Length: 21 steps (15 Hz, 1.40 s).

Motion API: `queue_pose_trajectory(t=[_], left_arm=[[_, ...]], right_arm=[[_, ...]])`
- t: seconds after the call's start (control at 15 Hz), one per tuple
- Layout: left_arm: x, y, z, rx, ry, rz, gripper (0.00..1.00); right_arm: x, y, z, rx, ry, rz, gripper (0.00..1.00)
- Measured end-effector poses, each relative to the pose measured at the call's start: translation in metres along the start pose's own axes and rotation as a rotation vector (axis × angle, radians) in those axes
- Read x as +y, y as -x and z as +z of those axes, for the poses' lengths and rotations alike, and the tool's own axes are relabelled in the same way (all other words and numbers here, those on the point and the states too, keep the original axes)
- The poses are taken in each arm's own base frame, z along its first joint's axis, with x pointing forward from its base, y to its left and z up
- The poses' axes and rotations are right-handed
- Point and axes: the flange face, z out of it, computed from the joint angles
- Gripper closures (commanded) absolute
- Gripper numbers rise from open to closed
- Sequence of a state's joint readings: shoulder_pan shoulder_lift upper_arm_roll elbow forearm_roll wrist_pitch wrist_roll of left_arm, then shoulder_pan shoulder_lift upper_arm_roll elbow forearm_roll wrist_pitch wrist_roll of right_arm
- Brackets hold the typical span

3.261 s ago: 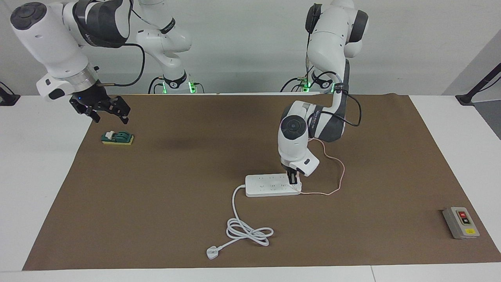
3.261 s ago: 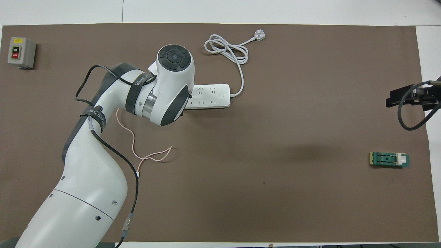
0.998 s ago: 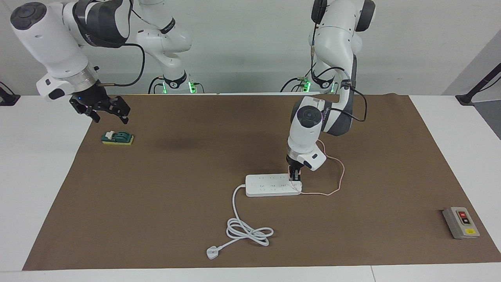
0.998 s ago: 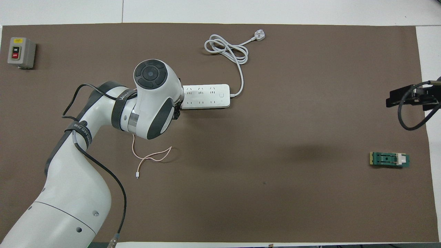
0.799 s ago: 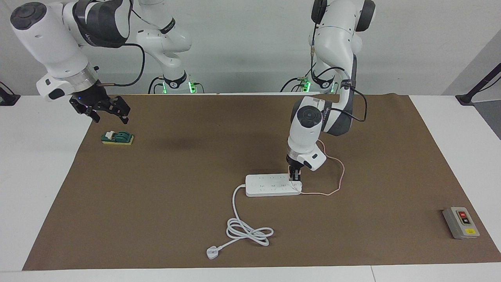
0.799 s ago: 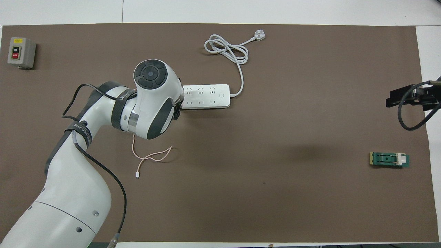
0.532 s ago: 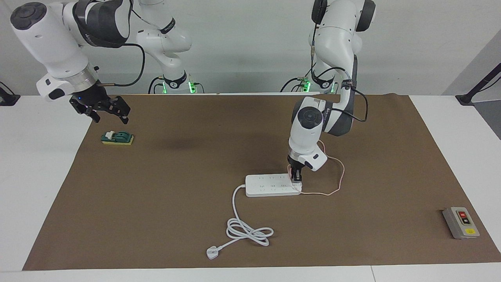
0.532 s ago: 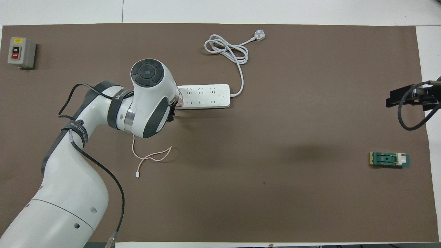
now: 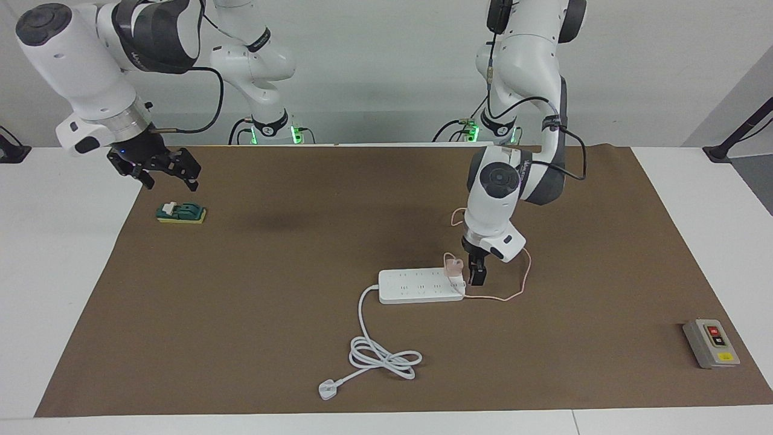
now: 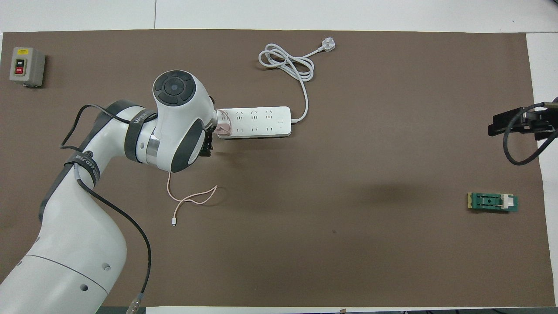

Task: Plug charger into power strip

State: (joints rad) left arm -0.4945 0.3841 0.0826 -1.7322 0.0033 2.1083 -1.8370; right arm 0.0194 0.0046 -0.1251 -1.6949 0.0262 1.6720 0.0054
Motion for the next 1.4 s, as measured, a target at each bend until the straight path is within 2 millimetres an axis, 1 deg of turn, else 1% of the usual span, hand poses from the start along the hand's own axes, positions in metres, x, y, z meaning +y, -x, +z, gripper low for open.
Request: queue_pose_trajectory(t=[0.13,0.33,0.53,0.67,0.87,1.0,1.13,1.26,1.4], left_arm=[[-0.005,-0.015,-0.037,-0.007,0.011,0.029,0.00],[-0.010,-0.051,-0.088,-0.014,0.031,0.094,0.00],[-0.010,-0.098,-0.130,-0.014,0.060,0.195,0.00],[-0.013,-0.134,-0.156,-0.009,0.079,0.281,0.00],[-0.033,-0.189,-0.194,-0.002,0.081,0.442,0.00],[-0.049,-0.217,-0.213,0.001,0.076,0.543,0.00],[-0.063,-0.240,-0.227,0.003,0.071,0.666,0.00],[-0.075,-0.261,-0.236,0.003,0.062,0.801,0.00],[-0.085,-0.274,-0.240,-0.005,0.044,0.934,0.00]], right_arm=[[0.000,0.000,0.000,0.000,0.000,0.000,0.00],[0.000,0.000,0.000,0.000,0.000,0.000,0.00],[0.000,0.000,0.000,0.000,0.000,0.000,0.00],[0.000,0.000,0.000,0.000,0.000,0.000,0.00],[0.000,0.000,0.000,0.000,0.000,0.000,0.00],[0.000,0.000,0.000,0.000,0.000,0.000,0.00],[0.000,0.000,0.000,0.000,0.000,0.000,0.00],[0.000,0.000,0.000,0.000,0.000,0.000,0.00],[0.000,0.000,0.000,0.000,0.000,0.000,0.00]])
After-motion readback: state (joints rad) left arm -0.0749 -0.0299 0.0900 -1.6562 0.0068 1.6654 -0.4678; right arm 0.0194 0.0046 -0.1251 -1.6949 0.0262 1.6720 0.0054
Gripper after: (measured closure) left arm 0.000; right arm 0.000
